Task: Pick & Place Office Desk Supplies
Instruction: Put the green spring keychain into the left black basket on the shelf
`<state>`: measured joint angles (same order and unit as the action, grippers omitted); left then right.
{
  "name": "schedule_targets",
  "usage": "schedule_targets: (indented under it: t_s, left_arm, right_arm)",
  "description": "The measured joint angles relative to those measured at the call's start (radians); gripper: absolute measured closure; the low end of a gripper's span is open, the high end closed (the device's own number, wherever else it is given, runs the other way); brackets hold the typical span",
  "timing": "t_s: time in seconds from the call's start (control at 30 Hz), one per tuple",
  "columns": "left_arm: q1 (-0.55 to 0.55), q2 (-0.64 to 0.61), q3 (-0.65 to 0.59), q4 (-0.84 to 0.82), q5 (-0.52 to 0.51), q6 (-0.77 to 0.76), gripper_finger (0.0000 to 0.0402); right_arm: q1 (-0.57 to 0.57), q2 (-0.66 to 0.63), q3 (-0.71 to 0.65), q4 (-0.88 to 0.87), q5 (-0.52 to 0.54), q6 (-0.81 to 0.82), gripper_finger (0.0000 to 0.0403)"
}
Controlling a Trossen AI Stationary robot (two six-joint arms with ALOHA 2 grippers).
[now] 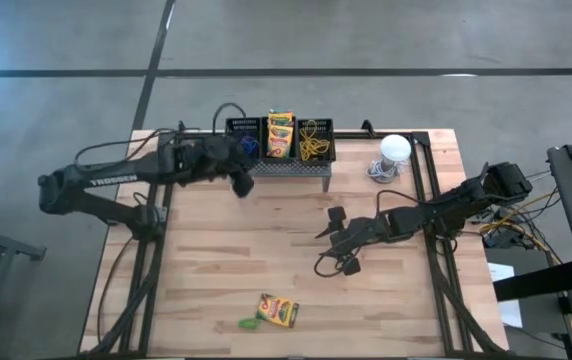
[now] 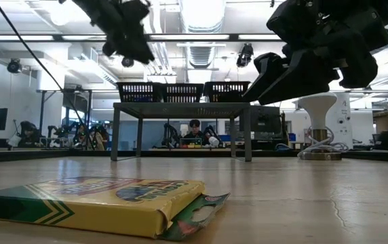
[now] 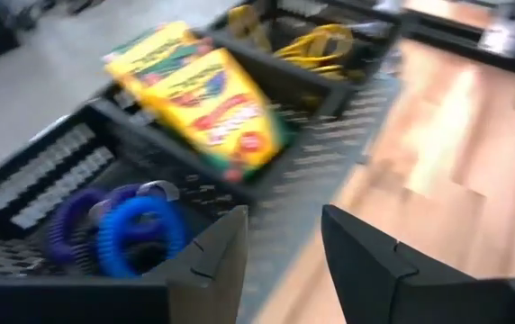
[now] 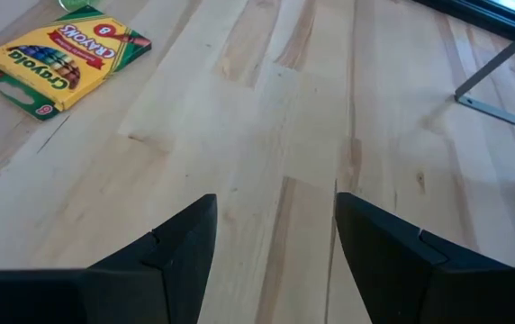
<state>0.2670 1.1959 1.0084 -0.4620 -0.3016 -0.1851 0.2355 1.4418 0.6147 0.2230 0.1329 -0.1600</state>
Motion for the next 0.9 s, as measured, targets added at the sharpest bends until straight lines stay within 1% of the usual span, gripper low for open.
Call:
schedule_targets:
  t_s: [0.13, 0.3, 0.43, 0.57, 0.7, 0.8, 0.9]
  left_arm:
    - [-0.158, 0.007, 0.0, 0.009, -0.075, -0.002, 0.0267]
    - [-0.398, 0.026, -0.028, 0.048, -0.145, -0.002, 0.0272]
    - [-0.585, 0.045, -0.099, 0.153, -0.185, 0.001, 0.0272]
    - [-0.734, 0.071, -0.196, 0.316, -0.213, 0.001, 0.0272]
    - [-0.82, 0.111, -0.303, 0.545, -0.249, 0.002, 0.0272]
    - [-0.847, 0.151, -0.376, 0.724, -0.249, 0.001, 0.0272]
    - [-0.85, 0.197, -0.421, 0.847, -0.249, 0.002, 0.0272]
  right_arm:
    - [-0.002, 0.0, -0.004, 0.001, -0.001, 0.003, 0.0179]
    - [-0.004, 0.0, -0.009, 0.029, 0.0, 0.003, 0.0179]
    - [-0.004, 0.0, -0.016, 0.061, -0.001, 0.003, 0.0179]
    - [-0.003, 0.0, -0.03, 0.077, -0.019, 0.043, 0.0179]
    - [-0.001, 0.0, -0.058, 0.161, -0.123, 0.094, 0.0179]
    - [0.01, 0.0, -0.087, 0.274, -0.134, 0.154, 0.0179]
    - [0.033, 0.0, -0.115, 0.362, -0.133, 0.188, 0.0179]
